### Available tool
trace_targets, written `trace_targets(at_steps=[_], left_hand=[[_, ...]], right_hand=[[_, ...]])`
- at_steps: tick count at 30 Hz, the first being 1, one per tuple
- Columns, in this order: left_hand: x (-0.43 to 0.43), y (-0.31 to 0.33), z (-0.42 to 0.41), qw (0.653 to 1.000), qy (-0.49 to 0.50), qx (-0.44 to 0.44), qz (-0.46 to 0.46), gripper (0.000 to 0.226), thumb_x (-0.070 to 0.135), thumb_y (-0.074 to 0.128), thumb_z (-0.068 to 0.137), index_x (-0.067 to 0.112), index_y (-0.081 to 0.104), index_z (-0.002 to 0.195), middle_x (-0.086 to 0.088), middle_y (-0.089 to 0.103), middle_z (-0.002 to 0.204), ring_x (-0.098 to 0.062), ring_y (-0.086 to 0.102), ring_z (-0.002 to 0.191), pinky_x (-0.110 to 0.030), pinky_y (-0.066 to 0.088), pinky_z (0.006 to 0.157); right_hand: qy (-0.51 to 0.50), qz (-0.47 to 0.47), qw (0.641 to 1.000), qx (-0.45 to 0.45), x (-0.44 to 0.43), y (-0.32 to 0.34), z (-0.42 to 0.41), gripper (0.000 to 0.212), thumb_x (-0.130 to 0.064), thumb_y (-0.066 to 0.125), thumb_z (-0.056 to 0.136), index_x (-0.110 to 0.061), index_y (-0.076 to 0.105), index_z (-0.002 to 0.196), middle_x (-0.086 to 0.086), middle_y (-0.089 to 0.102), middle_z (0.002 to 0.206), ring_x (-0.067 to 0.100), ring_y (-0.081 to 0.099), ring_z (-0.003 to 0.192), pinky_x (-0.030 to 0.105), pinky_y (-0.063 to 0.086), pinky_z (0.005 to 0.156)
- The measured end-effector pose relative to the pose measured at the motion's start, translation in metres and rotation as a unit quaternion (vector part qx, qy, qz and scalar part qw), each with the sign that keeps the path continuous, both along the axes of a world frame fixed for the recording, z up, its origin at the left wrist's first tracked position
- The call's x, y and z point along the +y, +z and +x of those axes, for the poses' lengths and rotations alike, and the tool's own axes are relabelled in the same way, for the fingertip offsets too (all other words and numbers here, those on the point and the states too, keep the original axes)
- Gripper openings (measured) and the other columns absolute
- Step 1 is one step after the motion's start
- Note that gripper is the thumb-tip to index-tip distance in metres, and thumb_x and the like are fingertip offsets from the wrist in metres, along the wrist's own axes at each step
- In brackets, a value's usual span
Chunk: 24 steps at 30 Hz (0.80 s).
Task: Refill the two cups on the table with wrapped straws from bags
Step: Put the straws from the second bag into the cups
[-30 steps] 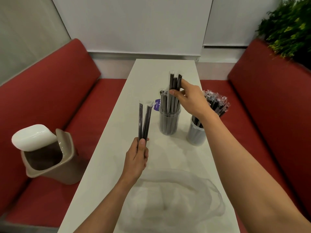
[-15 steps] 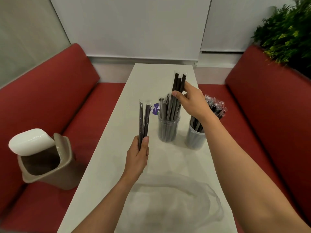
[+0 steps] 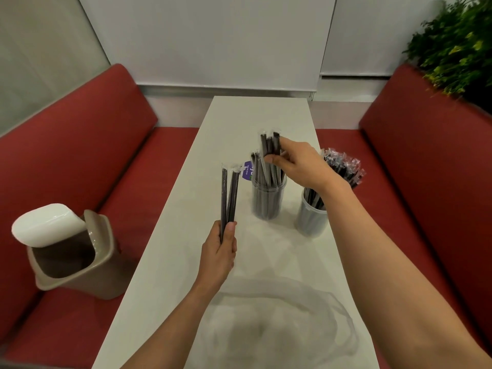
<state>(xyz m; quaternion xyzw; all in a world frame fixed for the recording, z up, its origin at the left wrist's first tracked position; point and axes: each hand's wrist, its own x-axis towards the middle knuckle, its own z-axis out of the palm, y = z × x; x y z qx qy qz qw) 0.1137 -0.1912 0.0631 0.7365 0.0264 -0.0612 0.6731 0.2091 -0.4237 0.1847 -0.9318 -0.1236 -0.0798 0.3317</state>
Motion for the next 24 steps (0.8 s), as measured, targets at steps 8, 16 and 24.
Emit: trace_targets(at_steps=[8,16,24], left_hand=[[0.005,0.001,0.001,1.000,0.007,-0.004,-0.002,0.026,0.044,0.046,0.107,0.023,0.062,0.108,0.000,0.051,0.070,-0.016,0.042,0.056,-0.029,0.036,0.046],[-0.002,0.000,-0.003,1.000,-0.008,0.000,0.006,0.026,0.044,0.046,0.107,0.024,0.062,0.107,0.002,0.052,0.069,-0.014,0.043,0.054,-0.029,0.036,0.045],[0.001,0.003,-0.006,1.000,-0.013,-0.005,0.010,0.024,0.043,0.046,0.107,0.026,0.062,0.108,0.003,0.052,0.068,-0.015,0.044,0.056,-0.030,0.036,0.046]], right_hand=[[-0.030,0.069,0.997,-0.008,0.003,-0.035,0.001,0.020,-0.036,0.064,0.102,-0.022,0.067,0.117,-0.005,0.071,0.098,0.016,0.065,0.087,0.033,0.050,0.077],[-0.219,0.117,0.963,-0.104,0.031,-0.074,-0.011,0.025,-0.036,0.070,0.097,-0.014,0.069,0.109,-0.007,0.061,0.092,0.019,0.057,0.088,0.038,0.048,0.080],[-0.274,0.034,0.958,-0.078,0.048,-0.083,-0.019,0.031,-0.037,0.072,0.096,-0.017,0.066,0.120,0.000,0.059,0.115,0.021,0.052,0.111,0.043,0.054,0.079]])
